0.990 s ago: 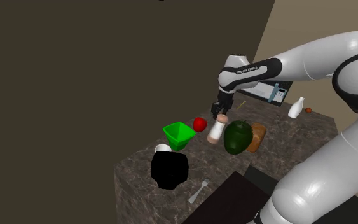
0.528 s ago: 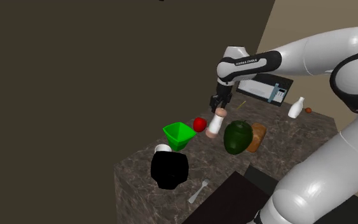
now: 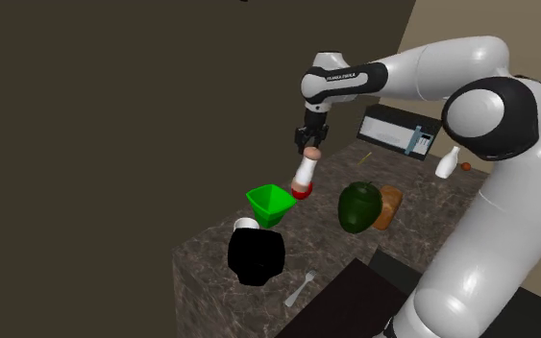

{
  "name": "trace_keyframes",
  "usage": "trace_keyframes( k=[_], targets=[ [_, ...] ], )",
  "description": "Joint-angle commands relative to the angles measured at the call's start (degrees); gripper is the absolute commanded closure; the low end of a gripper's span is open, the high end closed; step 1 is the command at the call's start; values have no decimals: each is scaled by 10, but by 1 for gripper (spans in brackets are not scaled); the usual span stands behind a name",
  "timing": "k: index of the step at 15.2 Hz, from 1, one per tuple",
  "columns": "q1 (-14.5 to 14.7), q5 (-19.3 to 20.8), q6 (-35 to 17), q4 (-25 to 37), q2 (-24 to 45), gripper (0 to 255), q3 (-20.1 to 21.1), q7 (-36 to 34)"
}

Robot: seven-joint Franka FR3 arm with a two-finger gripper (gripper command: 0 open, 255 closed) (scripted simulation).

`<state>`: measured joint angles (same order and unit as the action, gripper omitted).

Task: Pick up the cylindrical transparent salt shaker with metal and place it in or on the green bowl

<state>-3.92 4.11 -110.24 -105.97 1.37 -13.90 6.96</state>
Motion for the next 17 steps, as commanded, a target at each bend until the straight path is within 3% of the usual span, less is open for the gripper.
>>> trace_keyframes(
  k=[1,5,9,17],
  targets=[
    [5,-9,22,59,39,255,5,-7],
    [11,-26,73,190,121,255,15,-20],
    [11,-43,143,359,223,255,23,-31],
    [15,-42,88,299,218,255,24,-35]
  ],
)
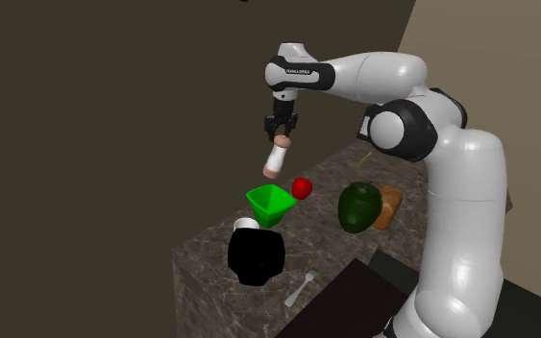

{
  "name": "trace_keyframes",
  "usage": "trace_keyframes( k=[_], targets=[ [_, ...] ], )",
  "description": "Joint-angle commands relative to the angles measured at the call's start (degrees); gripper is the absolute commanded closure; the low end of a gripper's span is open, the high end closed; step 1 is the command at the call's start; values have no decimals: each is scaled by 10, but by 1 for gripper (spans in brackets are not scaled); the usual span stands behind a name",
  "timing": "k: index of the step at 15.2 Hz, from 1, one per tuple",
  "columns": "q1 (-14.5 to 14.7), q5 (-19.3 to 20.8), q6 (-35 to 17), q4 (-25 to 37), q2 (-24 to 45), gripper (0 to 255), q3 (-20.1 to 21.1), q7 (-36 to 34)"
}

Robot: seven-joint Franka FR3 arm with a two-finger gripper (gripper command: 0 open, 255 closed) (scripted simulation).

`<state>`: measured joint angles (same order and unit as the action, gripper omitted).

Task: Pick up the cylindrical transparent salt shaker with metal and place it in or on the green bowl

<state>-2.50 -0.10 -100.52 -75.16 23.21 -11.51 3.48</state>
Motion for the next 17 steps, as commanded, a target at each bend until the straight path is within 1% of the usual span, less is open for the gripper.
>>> trace_keyframes(
  k=[1,9,17],
  targets=[
    [1,0,-17,-18,-1,255,0,-1],
    [3,1,-78,-78,0,255,1,-4],
    [3,-1,-135,-125,10,255,2,-6]
  ],
)
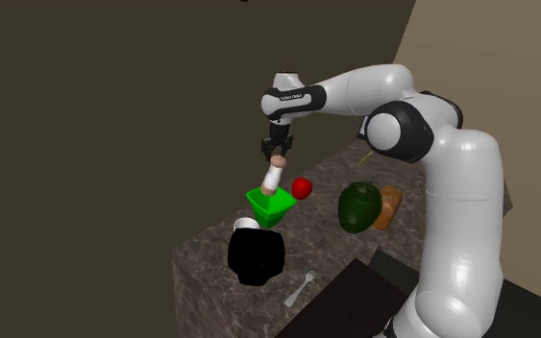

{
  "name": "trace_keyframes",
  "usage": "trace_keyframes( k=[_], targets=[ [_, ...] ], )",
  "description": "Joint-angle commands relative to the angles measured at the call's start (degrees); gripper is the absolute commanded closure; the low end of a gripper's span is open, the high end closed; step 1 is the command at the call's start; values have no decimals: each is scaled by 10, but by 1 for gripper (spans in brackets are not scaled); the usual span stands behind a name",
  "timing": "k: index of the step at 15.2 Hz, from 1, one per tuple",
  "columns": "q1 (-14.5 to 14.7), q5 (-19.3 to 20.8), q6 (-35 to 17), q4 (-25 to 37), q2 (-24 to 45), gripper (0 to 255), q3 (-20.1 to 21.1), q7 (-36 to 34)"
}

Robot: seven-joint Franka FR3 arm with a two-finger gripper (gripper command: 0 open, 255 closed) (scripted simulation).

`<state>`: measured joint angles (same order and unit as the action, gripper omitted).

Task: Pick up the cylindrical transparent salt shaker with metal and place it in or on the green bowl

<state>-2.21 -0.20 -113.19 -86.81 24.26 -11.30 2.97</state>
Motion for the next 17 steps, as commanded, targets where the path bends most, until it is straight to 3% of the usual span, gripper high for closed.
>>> trace_keyframes(
  k=[1,10,11,17],
  targets=[
    [0,0,-15,-14,1,255,0,-1],
    [0,-1,-30,-24,6,255,1,-1],
    [0,-1,-30,-24,6,0,1,-1],
    [1,0,-14,-14,0,0,0,-2]
  ],
)
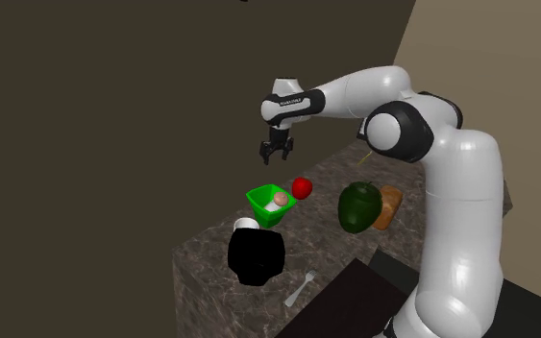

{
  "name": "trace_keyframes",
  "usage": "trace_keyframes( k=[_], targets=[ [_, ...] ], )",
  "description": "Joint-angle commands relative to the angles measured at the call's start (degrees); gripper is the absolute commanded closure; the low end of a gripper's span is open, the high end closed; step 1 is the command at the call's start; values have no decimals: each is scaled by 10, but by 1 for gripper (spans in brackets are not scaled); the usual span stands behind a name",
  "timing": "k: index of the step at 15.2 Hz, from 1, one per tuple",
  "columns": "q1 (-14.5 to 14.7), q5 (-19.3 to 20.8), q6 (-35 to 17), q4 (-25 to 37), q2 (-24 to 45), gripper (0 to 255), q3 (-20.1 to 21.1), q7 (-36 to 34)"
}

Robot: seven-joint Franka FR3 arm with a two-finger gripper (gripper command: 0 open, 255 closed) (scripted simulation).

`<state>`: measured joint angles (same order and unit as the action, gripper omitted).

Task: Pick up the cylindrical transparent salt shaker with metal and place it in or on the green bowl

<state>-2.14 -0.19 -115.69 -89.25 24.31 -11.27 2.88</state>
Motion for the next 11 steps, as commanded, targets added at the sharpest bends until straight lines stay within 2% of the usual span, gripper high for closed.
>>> trace_keyframes(
  k=[1,3,11],
  targets=[
    [1,1,28,22,-6,0,0,-1],
    [3,3,58,45,-14,0,0,-2],
    [3,3,58,45,-14,0,0,-2]
  ],
)
